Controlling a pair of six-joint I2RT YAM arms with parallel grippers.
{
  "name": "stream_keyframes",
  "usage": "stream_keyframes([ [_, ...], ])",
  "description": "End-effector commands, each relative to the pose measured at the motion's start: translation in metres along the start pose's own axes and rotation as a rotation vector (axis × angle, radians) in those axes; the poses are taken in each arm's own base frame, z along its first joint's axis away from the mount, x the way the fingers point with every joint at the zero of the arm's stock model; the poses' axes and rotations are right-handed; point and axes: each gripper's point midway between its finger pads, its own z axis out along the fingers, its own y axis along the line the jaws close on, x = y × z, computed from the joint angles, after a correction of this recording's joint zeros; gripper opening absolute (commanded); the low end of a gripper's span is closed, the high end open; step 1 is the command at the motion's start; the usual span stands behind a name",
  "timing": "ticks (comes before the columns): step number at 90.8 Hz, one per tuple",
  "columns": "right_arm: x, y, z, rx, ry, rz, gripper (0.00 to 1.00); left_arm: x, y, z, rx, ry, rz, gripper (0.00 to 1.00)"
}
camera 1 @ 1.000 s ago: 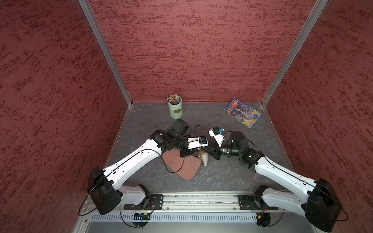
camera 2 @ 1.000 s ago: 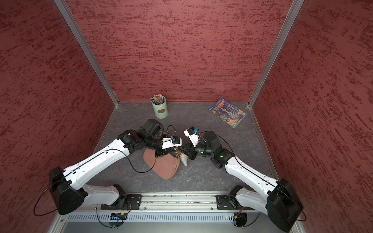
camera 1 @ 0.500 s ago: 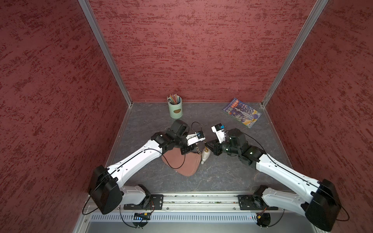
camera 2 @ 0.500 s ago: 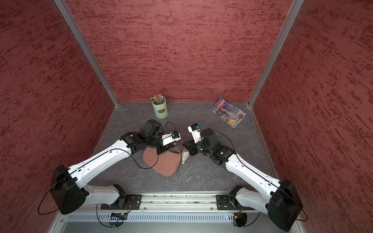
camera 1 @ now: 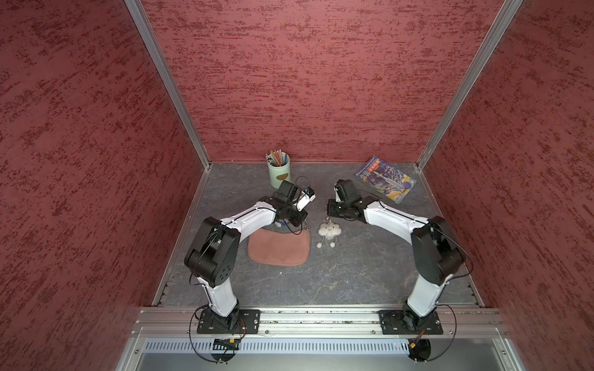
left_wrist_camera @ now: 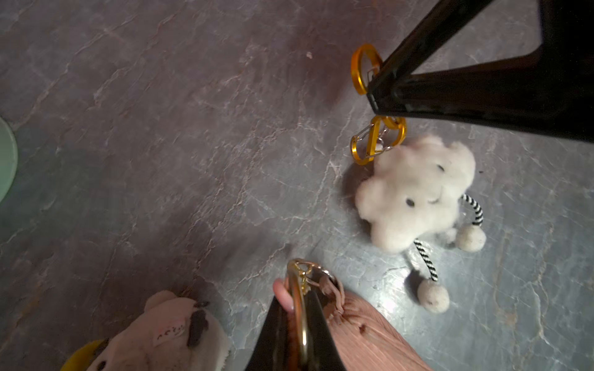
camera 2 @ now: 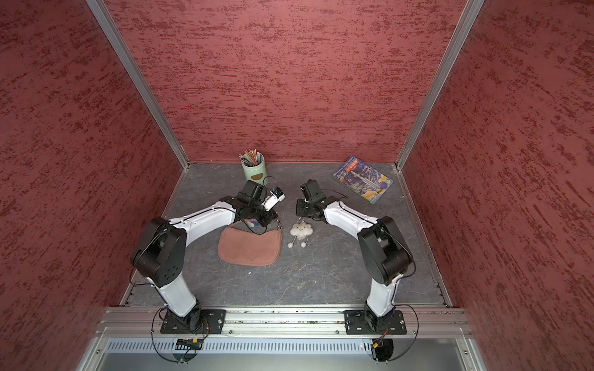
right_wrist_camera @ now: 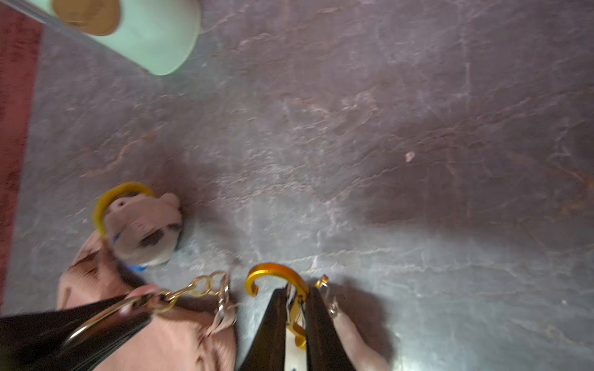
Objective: Remove the decoration from the bag
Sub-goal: Place the bag at the center of the board, then reset both arms
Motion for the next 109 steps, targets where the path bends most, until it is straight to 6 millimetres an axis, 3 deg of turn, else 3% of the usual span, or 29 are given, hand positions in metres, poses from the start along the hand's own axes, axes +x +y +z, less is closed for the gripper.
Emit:
stream_keyframes([
  [1,-0.013,-0.012,0.017,0.089,0.004,-0.008,0.18,-0.025,0.015,-0.002,-0.034,-0.082,-0.053,0.0],
  [10,-0.014,-0.022,0.035,0.125,0.039,-0.027,0.23,-0.024,0.024,0.004,-0.044,-0.083,-0.097,0.0],
  [22,-0.02,-0.029,0.039,0.16,0.043,-0.055,0.33,-0.026,0.036,0.013,-0.05,-0.085,-0.148,0.0],
  [37,-0.034,-0.031,0.019,0.168,0.011,-0.078,0.49,-0.026,0.051,0.019,-0.076,-0.068,-0.184,0.02],
  [44,-0.04,-0.029,0.004,0.147,-0.009,-0.072,0.5,-0.028,0.057,0.017,-0.081,-0.068,-0.197,0.06],
  [55,-0.044,-0.027,-0.016,0.108,-0.03,-0.052,0.52,-0.034,0.058,0.008,-0.083,-0.071,-0.199,0.22],
  [73,-0.026,-0.033,-0.046,0.078,-0.039,-0.027,0.54,-0.036,0.059,-0.038,-0.121,-0.118,-0.24,0.55],
  [83,-0.01,-0.053,-0.059,0.092,-0.035,0.009,0.56,-0.035,0.055,-0.071,-0.137,-0.179,-0.285,0.67],
  [95,-0.001,-0.092,-0.081,0.142,-0.107,0.061,0.61,-0.019,0.057,-0.109,-0.186,-0.246,-0.374,0.71],
  [99,-0.004,-0.101,-0.095,0.145,-0.173,0.073,0.67,-0.01,0.06,-0.125,-0.223,-0.277,-0.406,0.72],
  [106,-0.012,-0.116,-0.115,0.16,-0.304,0.037,0.96,0.009,0.07,-0.147,-0.316,-0.339,-0.455,0.75],
  [109,-0.014,-0.122,-0.118,0.18,-0.347,-0.005,0.98,0.02,0.078,-0.155,-0.365,-0.365,-0.481,0.76],
])
